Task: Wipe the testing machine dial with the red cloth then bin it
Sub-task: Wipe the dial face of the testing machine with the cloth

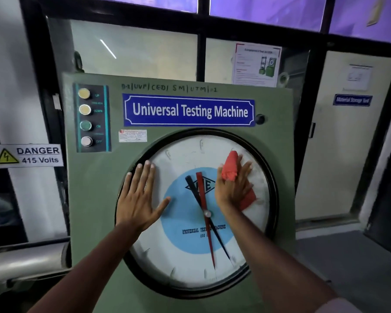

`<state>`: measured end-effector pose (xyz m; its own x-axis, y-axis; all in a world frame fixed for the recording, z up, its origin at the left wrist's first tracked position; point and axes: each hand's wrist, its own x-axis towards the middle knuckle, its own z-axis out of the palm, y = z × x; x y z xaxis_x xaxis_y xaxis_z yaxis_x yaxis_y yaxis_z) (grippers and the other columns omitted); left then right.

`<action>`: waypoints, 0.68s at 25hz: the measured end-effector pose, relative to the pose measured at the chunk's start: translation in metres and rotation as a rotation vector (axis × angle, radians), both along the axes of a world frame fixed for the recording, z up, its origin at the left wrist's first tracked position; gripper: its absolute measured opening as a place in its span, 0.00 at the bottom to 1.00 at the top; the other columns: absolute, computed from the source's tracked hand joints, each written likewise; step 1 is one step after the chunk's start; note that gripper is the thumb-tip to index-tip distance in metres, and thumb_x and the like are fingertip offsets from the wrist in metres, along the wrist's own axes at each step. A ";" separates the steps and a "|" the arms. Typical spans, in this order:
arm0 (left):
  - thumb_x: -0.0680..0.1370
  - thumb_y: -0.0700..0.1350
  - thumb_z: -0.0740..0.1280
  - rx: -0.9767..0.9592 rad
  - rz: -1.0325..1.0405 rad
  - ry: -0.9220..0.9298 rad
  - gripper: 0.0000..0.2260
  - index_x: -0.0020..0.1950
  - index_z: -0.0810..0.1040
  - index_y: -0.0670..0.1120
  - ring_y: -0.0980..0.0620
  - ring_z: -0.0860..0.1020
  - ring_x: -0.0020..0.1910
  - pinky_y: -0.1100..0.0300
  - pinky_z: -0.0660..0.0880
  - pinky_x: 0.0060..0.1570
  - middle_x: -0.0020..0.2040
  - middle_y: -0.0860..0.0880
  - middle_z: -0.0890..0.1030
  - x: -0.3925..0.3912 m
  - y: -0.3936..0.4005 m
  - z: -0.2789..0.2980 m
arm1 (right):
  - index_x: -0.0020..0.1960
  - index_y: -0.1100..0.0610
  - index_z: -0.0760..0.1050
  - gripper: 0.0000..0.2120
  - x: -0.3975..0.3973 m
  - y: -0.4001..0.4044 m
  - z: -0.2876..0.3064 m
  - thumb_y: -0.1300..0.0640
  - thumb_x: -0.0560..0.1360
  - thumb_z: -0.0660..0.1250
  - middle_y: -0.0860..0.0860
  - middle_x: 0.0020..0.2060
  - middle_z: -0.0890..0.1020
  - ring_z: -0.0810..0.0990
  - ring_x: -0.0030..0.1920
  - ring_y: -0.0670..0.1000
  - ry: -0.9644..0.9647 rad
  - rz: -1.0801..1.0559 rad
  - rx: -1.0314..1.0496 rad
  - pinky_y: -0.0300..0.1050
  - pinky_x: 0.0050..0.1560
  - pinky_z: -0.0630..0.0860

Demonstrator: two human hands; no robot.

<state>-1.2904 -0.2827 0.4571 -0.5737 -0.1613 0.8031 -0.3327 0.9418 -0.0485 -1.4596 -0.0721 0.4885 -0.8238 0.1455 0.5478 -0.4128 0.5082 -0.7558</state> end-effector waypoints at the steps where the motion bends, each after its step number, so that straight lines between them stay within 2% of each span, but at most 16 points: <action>1: 0.82 0.73 0.52 -0.010 0.010 0.015 0.46 0.89 0.46 0.45 0.48 0.48 0.89 0.50 0.40 0.87 0.90 0.46 0.49 -0.001 -0.003 -0.003 | 0.87 0.49 0.44 0.41 0.003 -0.009 -0.003 0.32 0.82 0.55 0.57 0.86 0.46 0.44 0.86 0.56 0.005 0.010 0.005 0.71 0.81 0.47; 4: 0.82 0.72 0.52 -0.001 0.030 0.027 0.46 0.89 0.44 0.44 0.49 0.45 0.89 0.52 0.40 0.87 0.90 0.46 0.48 -0.005 -0.007 -0.012 | 0.87 0.50 0.45 0.47 0.015 -0.042 0.005 0.24 0.78 0.47 0.55 0.87 0.48 0.43 0.86 0.55 0.129 0.015 0.101 0.70 0.82 0.41; 7: 0.82 0.72 0.52 0.017 0.060 0.047 0.46 0.89 0.46 0.43 0.51 0.43 0.89 0.52 0.41 0.87 0.90 0.45 0.48 -0.009 -0.003 -0.022 | 0.87 0.49 0.48 0.46 0.020 -0.055 0.003 0.23 0.78 0.46 0.50 0.87 0.49 0.44 0.86 0.52 0.392 0.085 0.379 0.66 0.82 0.37; 9: 0.81 0.72 0.52 0.033 0.077 0.050 0.47 0.89 0.47 0.41 0.50 0.42 0.89 0.51 0.41 0.87 0.90 0.44 0.48 -0.011 0.000 -0.025 | 0.87 0.47 0.49 0.44 0.009 -0.032 -0.024 0.24 0.79 0.49 0.49 0.87 0.49 0.46 0.86 0.50 0.555 0.139 0.571 0.68 0.83 0.43; 10: 0.81 0.72 0.52 0.034 0.089 0.050 0.47 0.89 0.47 0.41 0.50 0.42 0.89 0.50 0.41 0.87 0.90 0.44 0.47 -0.012 0.001 -0.026 | 0.87 0.47 0.48 0.42 -0.001 -0.012 -0.039 0.25 0.81 0.49 0.49 0.87 0.49 0.46 0.86 0.51 0.577 0.139 0.630 0.69 0.82 0.47; 12: 0.81 0.73 0.50 0.021 0.103 0.040 0.47 0.89 0.46 0.41 0.49 0.41 0.89 0.50 0.40 0.87 0.90 0.44 0.47 -0.016 0.003 -0.024 | 0.87 0.46 0.44 0.39 -0.021 0.022 -0.052 0.28 0.83 0.45 0.50 0.87 0.47 0.44 0.86 0.53 0.507 0.105 0.630 0.71 0.81 0.50; 14: 0.81 0.74 0.50 -0.008 0.093 0.017 0.47 0.89 0.46 0.42 0.49 0.42 0.89 0.50 0.40 0.87 0.90 0.44 0.46 -0.020 0.003 -0.016 | 0.87 0.48 0.43 0.38 -0.029 0.024 -0.032 0.30 0.83 0.42 0.52 0.86 0.47 0.44 0.86 0.54 0.382 0.050 0.486 0.71 0.81 0.50; 15: 0.81 0.74 0.50 -0.027 0.086 0.019 0.47 0.89 0.46 0.42 0.49 0.43 0.89 0.49 0.41 0.87 0.90 0.44 0.47 -0.023 0.002 -0.011 | 0.87 0.48 0.43 0.37 -0.027 0.010 -0.015 0.31 0.84 0.42 0.52 0.86 0.46 0.44 0.86 0.54 0.361 0.035 0.405 0.71 0.82 0.48; 17: 0.81 0.74 0.51 -0.071 0.080 0.035 0.48 0.89 0.48 0.42 0.49 0.45 0.89 0.50 0.42 0.88 0.90 0.44 0.49 -0.028 -0.002 -0.002 | 0.87 0.46 0.44 0.36 -0.014 -0.028 0.013 0.32 0.84 0.46 0.50 0.86 0.46 0.43 0.86 0.54 0.430 0.065 0.402 0.69 0.83 0.42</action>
